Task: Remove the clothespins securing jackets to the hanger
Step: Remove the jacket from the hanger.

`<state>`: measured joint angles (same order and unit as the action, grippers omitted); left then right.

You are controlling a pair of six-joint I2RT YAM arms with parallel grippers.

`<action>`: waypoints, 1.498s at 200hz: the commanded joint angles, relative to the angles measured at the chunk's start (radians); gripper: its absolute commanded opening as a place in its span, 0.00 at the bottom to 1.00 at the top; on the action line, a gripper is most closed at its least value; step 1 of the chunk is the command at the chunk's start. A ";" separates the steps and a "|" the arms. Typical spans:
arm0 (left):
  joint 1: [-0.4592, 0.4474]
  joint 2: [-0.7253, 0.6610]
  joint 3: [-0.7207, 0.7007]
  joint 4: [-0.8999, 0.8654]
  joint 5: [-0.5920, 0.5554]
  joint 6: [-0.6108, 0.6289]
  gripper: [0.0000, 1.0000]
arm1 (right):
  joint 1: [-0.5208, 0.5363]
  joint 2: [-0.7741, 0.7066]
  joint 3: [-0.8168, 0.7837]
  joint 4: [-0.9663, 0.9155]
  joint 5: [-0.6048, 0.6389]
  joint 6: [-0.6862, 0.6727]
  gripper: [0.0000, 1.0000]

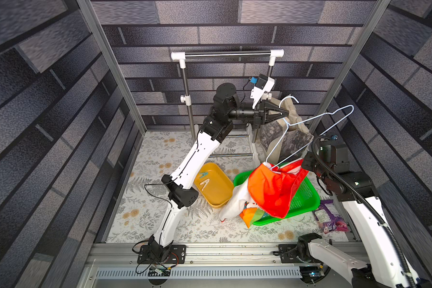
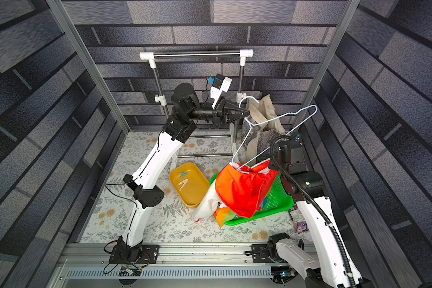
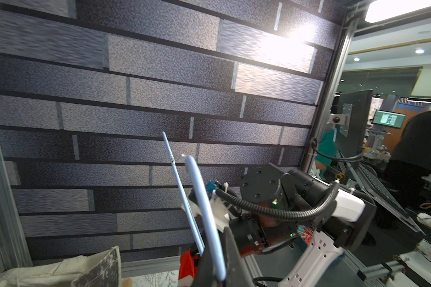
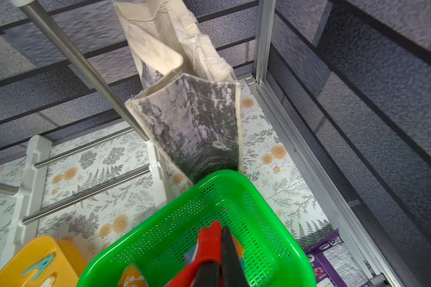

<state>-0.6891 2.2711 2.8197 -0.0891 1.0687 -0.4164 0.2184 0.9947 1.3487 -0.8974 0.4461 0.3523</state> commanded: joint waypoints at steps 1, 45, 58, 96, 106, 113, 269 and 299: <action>0.024 -0.028 0.094 0.087 -0.138 -0.036 0.00 | -0.060 0.020 0.056 0.025 0.049 -0.047 0.00; 0.089 -0.077 0.167 -0.050 -0.250 0.046 0.00 | -0.169 0.058 0.167 0.077 0.061 -0.085 0.00; 0.107 -0.107 0.167 -0.134 -0.272 0.082 0.00 | -0.196 0.071 0.200 0.079 0.057 -0.100 0.00; 0.117 -0.190 0.167 -0.395 -0.329 0.285 0.00 | -0.220 0.072 0.163 0.110 0.079 -0.121 0.00; 0.120 -0.212 0.167 -0.458 -0.356 0.341 0.00 | -0.237 0.074 0.158 0.107 0.084 -0.132 0.00; 0.124 -0.225 0.166 -0.493 -0.369 0.368 0.00 | -0.249 0.075 0.155 0.108 0.080 -0.141 0.00; 0.005 -0.015 0.167 0.171 -0.653 0.158 0.00 | -0.256 0.048 -0.240 0.303 -0.246 -0.029 0.00; -0.055 0.041 0.178 0.300 -0.752 0.153 0.00 | -0.256 0.069 -0.266 0.322 -0.302 -0.014 0.00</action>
<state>-0.6975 2.2837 2.9726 -0.0082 0.4301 -0.2050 -0.0296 1.0492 1.1084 -0.6174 0.1955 0.3111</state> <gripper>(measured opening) 0.060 0.043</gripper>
